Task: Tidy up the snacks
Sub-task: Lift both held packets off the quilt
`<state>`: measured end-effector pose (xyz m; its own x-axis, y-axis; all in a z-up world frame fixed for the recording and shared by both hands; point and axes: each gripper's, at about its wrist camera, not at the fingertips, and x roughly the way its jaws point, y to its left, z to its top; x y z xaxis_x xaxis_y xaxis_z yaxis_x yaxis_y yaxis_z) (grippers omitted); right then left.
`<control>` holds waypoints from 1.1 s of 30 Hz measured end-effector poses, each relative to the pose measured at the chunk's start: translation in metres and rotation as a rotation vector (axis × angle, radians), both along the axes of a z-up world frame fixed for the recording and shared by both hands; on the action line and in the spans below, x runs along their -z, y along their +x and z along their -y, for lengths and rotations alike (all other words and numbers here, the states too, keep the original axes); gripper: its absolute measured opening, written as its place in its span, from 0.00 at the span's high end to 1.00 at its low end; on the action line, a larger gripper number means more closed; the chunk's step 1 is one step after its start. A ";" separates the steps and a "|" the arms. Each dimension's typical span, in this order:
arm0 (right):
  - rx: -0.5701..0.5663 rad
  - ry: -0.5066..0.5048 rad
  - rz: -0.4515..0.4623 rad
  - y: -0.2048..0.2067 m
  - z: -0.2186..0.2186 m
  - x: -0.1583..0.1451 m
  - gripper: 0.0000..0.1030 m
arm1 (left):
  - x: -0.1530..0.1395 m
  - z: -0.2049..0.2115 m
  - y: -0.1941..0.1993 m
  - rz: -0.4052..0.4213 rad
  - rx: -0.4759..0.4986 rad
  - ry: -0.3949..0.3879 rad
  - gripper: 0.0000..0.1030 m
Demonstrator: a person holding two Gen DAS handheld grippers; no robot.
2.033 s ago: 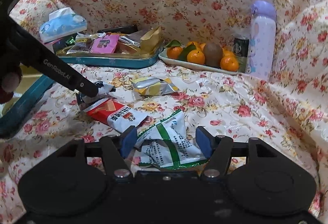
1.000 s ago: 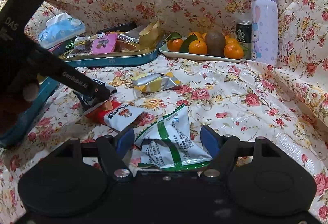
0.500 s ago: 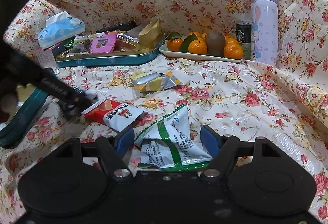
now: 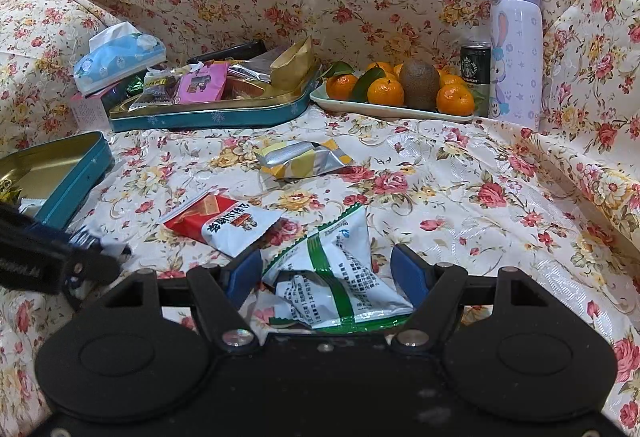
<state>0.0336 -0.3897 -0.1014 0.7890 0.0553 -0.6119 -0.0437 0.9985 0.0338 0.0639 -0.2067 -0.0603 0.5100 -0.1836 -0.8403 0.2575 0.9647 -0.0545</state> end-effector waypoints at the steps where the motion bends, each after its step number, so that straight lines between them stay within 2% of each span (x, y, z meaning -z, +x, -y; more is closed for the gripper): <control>1: 0.000 -0.002 -0.001 0.000 0.000 0.000 0.26 | 0.000 -0.002 -0.003 -0.003 -0.007 -0.011 0.57; 8: 0.007 -0.046 -0.006 0.000 -0.005 0.000 0.27 | 0.001 -0.005 -0.016 -0.003 -0.039 -0.028 0.57; 14: 0.032 -0.087 -0.013 -0.001 -0.011 -0.001 0.28 | 0.001 -0.015 -0.011 -0.032 -0.069 -0.094 0.57; 19: 0.095 -0.104 -0.043 -0.002 -0.019 -0.004 0.28 | 0.002 -0.013 -0.012 -0.032 -0.061 -0.083 0.57; 23: 0.149 -0.110 -0.083 -0.003 -0.027 -0.009 0.31 | 0.002 -0.011 -0.012 -0.025 -0.055 -0.066 0.57; 26: 0.167 -0.089 -0.095 -0.009 -0.031 -0.012 0.40 | 0.002 -0.014 -0.012 -0.029 -0.057 -0.088 0.57; 33: 0.184 -0.095 -0.111 -0.023 -0.042 -0.014 0.40 | 0.003 -0.024 -0.009 -0.051 -0.059 -0.152 0.57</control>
